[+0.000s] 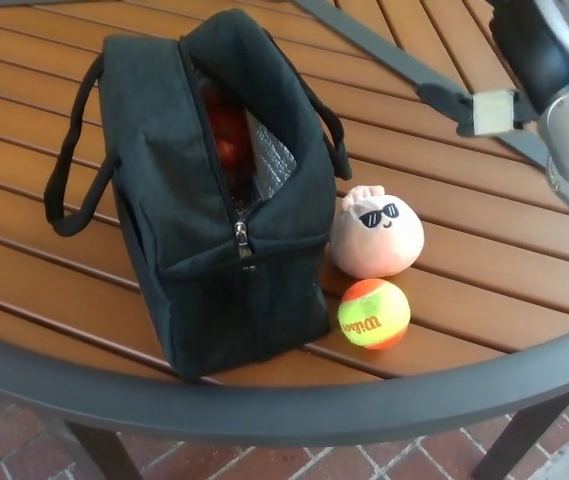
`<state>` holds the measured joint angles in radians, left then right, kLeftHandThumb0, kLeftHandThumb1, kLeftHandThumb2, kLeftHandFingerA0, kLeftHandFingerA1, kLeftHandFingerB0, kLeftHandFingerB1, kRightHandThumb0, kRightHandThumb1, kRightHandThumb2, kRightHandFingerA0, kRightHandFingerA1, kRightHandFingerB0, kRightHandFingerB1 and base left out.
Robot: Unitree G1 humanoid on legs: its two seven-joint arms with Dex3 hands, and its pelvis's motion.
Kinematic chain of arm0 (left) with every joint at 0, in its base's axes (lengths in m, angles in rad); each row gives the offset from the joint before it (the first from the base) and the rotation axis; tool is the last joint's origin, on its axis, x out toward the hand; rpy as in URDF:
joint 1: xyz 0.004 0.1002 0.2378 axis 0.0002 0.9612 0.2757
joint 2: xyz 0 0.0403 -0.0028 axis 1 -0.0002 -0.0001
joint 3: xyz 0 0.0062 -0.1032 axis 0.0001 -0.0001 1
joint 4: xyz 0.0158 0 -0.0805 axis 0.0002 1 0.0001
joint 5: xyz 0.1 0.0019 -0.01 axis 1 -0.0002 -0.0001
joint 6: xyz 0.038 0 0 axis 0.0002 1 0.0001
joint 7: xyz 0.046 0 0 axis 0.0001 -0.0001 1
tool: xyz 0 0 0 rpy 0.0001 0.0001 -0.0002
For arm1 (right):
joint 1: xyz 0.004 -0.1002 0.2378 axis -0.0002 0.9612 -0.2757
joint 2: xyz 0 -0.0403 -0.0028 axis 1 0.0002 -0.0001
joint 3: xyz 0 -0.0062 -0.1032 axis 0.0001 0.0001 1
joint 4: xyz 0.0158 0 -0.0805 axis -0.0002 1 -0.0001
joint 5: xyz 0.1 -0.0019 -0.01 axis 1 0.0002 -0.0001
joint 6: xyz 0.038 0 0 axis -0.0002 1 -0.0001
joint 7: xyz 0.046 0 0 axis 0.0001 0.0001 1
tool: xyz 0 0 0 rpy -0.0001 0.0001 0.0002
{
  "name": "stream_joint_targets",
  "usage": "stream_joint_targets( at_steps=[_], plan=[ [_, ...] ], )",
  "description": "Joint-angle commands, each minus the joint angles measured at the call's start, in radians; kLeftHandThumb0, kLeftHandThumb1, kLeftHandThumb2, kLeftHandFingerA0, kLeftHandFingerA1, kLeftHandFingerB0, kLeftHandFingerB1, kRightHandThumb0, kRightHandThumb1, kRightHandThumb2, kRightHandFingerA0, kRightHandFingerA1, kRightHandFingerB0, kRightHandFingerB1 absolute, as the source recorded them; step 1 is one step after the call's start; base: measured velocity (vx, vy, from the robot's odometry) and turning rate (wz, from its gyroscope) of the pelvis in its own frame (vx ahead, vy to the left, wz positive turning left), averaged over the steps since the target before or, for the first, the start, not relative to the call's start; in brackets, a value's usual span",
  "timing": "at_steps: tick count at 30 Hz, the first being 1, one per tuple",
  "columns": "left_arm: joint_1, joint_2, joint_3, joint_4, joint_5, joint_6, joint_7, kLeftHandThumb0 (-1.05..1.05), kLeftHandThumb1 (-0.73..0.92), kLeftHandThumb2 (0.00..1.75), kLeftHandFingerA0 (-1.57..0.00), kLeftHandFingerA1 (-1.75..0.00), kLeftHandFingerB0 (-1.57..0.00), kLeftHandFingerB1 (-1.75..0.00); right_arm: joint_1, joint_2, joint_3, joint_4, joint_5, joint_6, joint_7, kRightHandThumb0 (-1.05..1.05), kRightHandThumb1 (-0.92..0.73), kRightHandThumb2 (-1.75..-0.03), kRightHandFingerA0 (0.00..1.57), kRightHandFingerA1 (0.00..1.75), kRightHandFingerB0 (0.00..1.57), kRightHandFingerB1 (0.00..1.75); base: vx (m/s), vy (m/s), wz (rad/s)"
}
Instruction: Pick up a rubric cube, an apple, a tennis ball, a soft toy, a bottle from the table and put it into the lunch box one by one
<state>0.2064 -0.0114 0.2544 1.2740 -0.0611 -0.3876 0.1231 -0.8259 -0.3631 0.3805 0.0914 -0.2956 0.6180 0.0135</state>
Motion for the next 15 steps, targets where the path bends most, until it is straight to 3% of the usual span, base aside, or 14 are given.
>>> stream_joint_targets(
  at_steps=[1,4,5,7,8,13,14,15],
  plan=[
    [0.002,0.004,0.001,-0.002,0.003,-0.069,0.006,-0.17,0.43,1.13,-1.01,-1.3,-0.94,-1.15,-0.007,0.046,-0.018,0.103,-0.019,-0.011,0.012,-0.53,-0.64,-0.61,0.01,0.46,0.22,0.37,0.0,0.0,0.0],
    [0.0,0.001,0.009,-0.002,-0.007,-0.061,-0.002,-0.17,0.43,1.13,-1.01,-1.3,-0.94,-1.15,-0.016,0.056,-0.014,0.135,-0.032,-0.016,0.025,-0.53,-0.64,-0.61,0.01,0.46,0.22,0.37,0.0,0.0,0.0],
    [0.0,0.002,0.009,-0.002,-0.006,-0.063,-0.005,-0.2,0.44,1.13,-1.07,-1.22,-0.97,-1.11,-0.026,0.068,0.001,0.16,-0.043,-0.025,0.027,-0.41,-0.42,-0.92,0.0,0.52,0.23,0.55,0.0,0.0,0.0],
    [0.001,0.004,0.009,-0.002,-0.005,-0.066,-0.009,-0.2,0.44,1.13,-1.07,-1.22,-0.97,-1.11,-0.041,0.085,0.025,0.198,-0.06,-0.038,0.03,-0.41,-0.42,-0.92,0.0,0.52,0.23,0.55,0.0,0.0,0.0],
    [0.001,0.006,0.003,-0.001,0.003,-0.064,-0.003,-0.18,0.45,1.12,-1.01,-1.3,-0.92,-1.15,-0.046,0.092,0.027,0.211,-0.063,-0.046,0.031,-0.53,-0.63,-0.6,0.01,0.53,0.28,0.37,0.0,0.0,0.0],
    [-0.005,-0.002,0.02,0.0,-0.017,-0.055,-0.012,-0.15,0.45,1.11,-1.0,-1.32,-0.93,-1.14,-0.079,0.116,0.065,0.26,-0.076,-0.049,0.074,-0.54,-0.65,-0.6,0.02,0.53,0.24,0.38,0.0,0.0,0.0],
    [-0.005,-0.001,0.017,-0.002,-0.014,-0.053,-0.008,-0.17,0.45,1.1,-0.99,-1.32,-0.9,-1.15,-0.091,0.127,0.076,0.281,-0.079,-0.035,0.088,-0.56,-0.47,-0.82,0.1,0.56,0.22,0.47,0.0,0.0,0.0],
    [-0.005,-0.001,0.012,-0.004,-0.006,-0.052,-0.002,-0.17,0.45,1.1,-0.99,-1.32,-0.9,-1.15,-0.106,0.142,0.088,0.306,-0.083,-0.021,0.104,-0.56,-0.47,-0.82,0.1,0.56,0.22,0.47,0.0,0.0,0.0]
  ],
)
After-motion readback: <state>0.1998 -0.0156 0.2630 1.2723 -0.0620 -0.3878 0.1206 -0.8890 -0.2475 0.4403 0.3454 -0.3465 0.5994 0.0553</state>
